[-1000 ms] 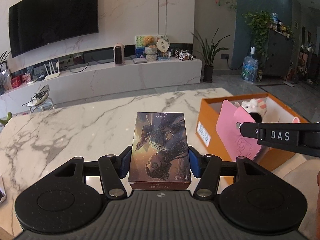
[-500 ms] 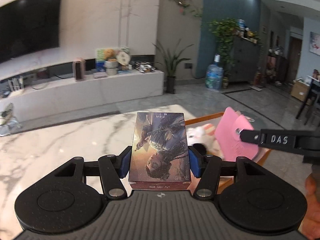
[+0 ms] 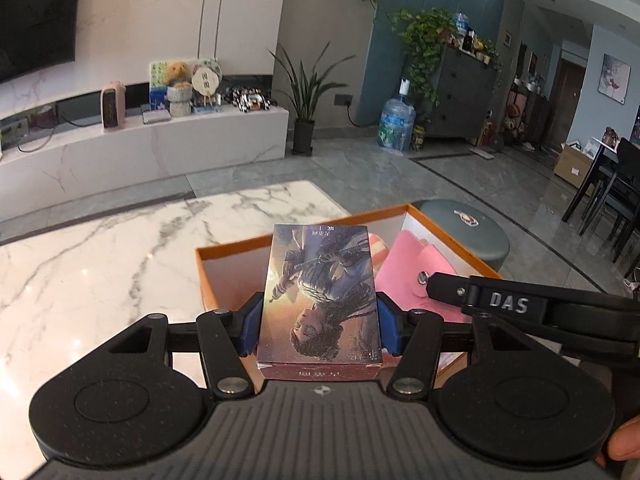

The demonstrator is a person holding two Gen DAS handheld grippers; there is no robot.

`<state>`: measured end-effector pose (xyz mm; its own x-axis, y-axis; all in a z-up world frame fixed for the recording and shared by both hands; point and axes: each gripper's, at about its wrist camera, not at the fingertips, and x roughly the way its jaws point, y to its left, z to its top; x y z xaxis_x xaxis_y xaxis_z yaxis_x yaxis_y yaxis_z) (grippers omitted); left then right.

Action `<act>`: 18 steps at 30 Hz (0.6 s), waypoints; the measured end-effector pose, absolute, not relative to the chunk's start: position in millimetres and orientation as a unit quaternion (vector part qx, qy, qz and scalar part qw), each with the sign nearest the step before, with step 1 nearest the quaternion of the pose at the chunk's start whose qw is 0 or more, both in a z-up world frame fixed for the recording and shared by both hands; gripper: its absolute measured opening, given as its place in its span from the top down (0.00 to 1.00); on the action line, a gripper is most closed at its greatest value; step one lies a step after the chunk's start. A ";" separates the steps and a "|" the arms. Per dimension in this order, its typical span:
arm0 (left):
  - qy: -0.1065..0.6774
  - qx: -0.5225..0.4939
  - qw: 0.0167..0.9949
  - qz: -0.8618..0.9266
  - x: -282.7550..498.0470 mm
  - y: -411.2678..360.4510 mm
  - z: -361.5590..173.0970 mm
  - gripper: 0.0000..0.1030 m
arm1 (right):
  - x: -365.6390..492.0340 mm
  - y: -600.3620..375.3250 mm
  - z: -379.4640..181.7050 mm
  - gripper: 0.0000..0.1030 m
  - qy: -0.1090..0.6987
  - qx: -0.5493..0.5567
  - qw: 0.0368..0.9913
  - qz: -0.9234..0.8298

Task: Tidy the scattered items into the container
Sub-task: 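Carry the book and pink wallet up over the orange box with both grippers, then open both grippers to drop the book and wallet into the box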

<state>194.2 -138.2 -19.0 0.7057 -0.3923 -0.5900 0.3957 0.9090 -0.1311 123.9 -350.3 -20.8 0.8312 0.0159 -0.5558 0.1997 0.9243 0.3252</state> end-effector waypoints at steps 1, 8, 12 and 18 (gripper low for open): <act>0.323 0.004 0.922 -0.213 195.4 -140.3 -22.0 0.36 | 126.9 -350.1 -23.6 0.81 0.289 0.186 0.938 -0.052; 0.363 0.004 0.908 -0.210 206.1 -145.1 -45.7 0.36 | 143.2 -357.0 -49.3 0.81 0.326 0.202 0.922 -0.055; 0.388 0.009 0.896 -0.215 206.3 -150.7 -57.8 0.36 | 146.7 -355.7 -51.4 0.81 0.330 0.199 0.922 -0.044; 0.403 0.016 0.890 -0.214 202.0 -153.7 -69.7 0.36 | 145.7 -340.7 -54.5 0.80 0.335 0.148 0.930 -0.032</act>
<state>202.0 -153.8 -69.7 0.5835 -0.3670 -0.7245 0.3934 0.9082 -0.1432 145.7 -340.7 -54.5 0.7730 0.0399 -0.6332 0.1588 0.9541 0.2539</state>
